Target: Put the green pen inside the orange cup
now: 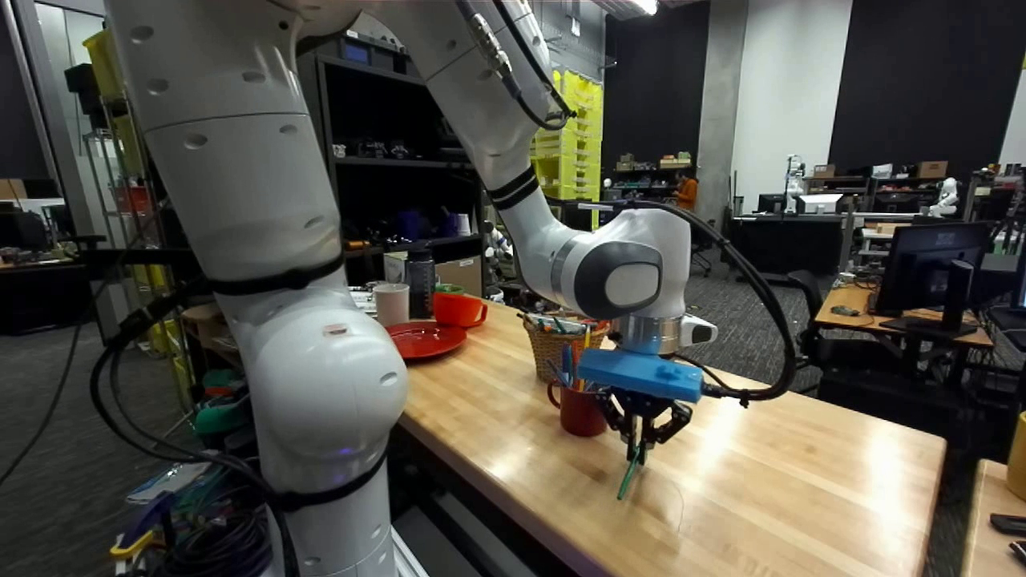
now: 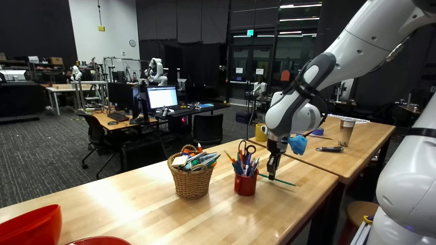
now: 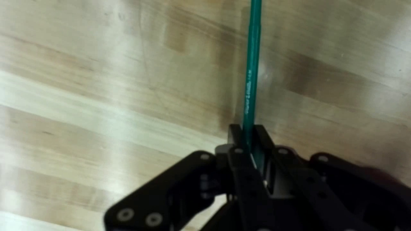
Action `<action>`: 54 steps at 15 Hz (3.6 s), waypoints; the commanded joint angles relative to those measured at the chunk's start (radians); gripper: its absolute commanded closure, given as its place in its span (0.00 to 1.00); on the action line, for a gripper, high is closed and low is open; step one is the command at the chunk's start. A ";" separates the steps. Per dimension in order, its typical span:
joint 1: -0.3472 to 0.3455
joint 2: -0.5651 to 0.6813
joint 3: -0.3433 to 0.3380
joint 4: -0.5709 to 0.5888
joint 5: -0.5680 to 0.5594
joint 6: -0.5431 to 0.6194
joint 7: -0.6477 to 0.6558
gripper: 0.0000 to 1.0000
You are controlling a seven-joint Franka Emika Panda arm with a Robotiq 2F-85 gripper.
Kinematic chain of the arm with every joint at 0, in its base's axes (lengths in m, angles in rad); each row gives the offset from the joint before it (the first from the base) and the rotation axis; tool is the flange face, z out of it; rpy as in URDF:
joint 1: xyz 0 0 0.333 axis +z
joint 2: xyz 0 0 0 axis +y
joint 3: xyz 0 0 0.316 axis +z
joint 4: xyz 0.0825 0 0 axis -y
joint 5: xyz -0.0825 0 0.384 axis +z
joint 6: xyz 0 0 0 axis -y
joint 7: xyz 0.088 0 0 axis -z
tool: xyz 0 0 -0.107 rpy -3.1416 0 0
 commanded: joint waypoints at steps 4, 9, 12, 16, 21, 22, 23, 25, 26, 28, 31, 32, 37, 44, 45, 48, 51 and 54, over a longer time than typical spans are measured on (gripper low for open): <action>-0.026 0.040 -0.005 0.086 -0.012 -0.014 0.101 0.97; -0.046 0.115 -0.014 0.134 -0.006 -0.002 0.134 0.97; -0.057 0.145 -0.015 0.154 0.004 -0.011 0.135 0.71; -0.061 0.130 -0.004 0.161 -0.008 -0.043 0.139 0.45; -0.052 0.086 0.028 0.196 -0.122 -0.181 0.197 0.12; -0.048 0.085 0.037 0.211 -0.147 -0.216 0.211 0.06; -0.044 0.092 0.048 0.231 -0.177 -0.257 0.231 0.02; -0.034 0.123 0.073 0.287 -0.241 -0.360 0.279 0.00; -0.029 0.135 0.083 0.312 -0.263 -0.415 0.295 0.00; -0.018 0.168 0.100 0.373 -0.286 -0.517 0.317 0.00; -0.005 0.213 0.110 0.451 -0.266 -0.614 0.285 0.00; -0.002 0.233 0.111 0.475 -0.258 -0.637 0.269 0.00; -0.004 0.346 0.119 0.587 -0.217 -0.749 0.185 0.00; -0.049 0.310 0.118 0.594 -0.086 -0.778 -0.009 0.00; -0.052 0.308 0.114 0.599 -0.085 -0.790 -0.011 0.00; -0.058 0.319 0.105 0.613 -0.096 -0.817 0.006 0.00; -0.057 0.343 0.100 0.619 -0.107 -0.807 0.046 0.00; -0.056 0.370 0.101 0.628 -0.105 -0.788 0.085 0.00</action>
